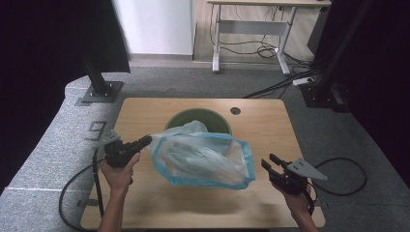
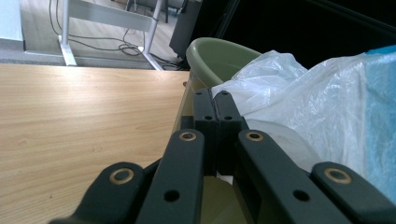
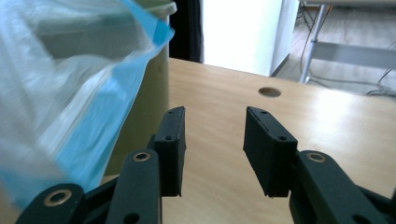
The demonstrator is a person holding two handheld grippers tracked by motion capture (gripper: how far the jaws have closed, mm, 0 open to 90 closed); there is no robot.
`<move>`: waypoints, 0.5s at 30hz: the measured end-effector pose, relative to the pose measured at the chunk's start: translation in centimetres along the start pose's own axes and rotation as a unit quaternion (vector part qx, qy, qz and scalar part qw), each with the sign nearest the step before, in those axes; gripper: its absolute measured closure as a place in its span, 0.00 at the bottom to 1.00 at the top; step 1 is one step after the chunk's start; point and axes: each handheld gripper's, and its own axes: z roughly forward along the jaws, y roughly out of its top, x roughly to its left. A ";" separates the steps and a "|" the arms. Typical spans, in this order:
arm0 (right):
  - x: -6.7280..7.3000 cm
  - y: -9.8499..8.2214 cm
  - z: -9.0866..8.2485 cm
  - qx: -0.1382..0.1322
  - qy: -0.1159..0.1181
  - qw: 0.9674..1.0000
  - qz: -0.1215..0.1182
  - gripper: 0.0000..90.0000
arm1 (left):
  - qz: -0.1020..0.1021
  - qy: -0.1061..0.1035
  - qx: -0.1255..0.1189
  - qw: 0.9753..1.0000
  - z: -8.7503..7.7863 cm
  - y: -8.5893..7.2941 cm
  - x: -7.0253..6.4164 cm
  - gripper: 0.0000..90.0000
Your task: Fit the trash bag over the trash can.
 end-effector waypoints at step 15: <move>1.8 4.7 4.5 -0.005 0.086 0.996 -0.033 0.57 | 0.002 0.000 0.001 1.000 0.0 0.4 0.0 1.00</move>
